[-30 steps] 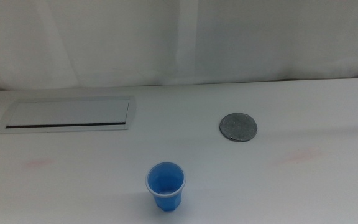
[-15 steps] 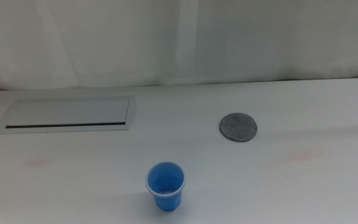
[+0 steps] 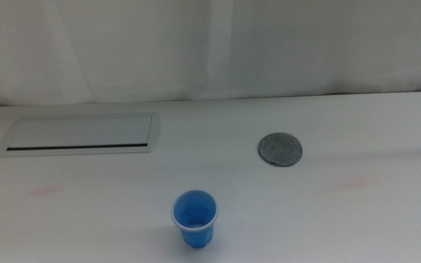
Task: Place an empty cup on a cup mat.
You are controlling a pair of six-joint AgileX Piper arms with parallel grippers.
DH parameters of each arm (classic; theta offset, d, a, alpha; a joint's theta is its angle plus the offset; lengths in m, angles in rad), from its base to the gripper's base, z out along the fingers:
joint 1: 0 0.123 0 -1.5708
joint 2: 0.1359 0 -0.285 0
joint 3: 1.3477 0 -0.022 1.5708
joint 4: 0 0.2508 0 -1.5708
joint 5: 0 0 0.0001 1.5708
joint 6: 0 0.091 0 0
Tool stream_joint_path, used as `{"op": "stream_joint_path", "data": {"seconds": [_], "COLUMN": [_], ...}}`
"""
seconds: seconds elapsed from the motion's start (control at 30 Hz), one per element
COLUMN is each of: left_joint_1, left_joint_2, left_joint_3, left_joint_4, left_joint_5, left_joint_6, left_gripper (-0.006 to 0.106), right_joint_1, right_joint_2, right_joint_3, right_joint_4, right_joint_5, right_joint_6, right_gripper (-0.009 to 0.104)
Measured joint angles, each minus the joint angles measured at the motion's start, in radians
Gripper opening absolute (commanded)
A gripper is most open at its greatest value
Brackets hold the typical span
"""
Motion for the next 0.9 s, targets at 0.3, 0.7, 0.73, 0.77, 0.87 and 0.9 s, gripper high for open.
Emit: {"op": "stream_joint_path", "data": {"seconds": [0.3, 0.7, 0.73, 0.77, 0.87, 0.9], "left_joint_1": [0.0, 0.0, 0.0, 0.0, 0.0, 0.0], "left_joint_2": [0.0, 0.0, 0.0, 0.0, 0.024, 0.041], "left_joint_3": [0.0, -0.006, -0.022, -0.04, -0.133, -0.174], "left_joint_4": [0.0, 0.0, 0.0, 0.0, 0.0, 0.0], "left_joint_5": [-0.001, -0.003, 0.022, 0.04, 0.128, 0.175], "left_joint_6": [-0.071, -0.156, -0.156, -0.156, -0.156, -0.152], "left_gripper": [0.092, 0.092, 0.092, 0.092, 0.092, 0.092], "right_joint_1": [0.0, 0.0, 0.0, 0.0, 0.0, 0.0], "right_joint_2": [0.0, 0.0, 0.0, 0.0, 0.0, 0.0], "right_joint_3": [0.0, 0.0, 0.0, 0.0, 0.0, 0.0], "right_joint_4": [0.0, 0.0, 0.0, 0.0, 0.0, 0.0], "right_joint_5": [0.0, 0.0, 0.0, 0.0, 0.0, 0.0], "right_joint_6": [-0.005, -0.005, -0.005, -0.005, -0.005, -0.005], "right_gripper": [-0.003, -0.003, -0.003, -0.003, -0.003, -0.003]}}
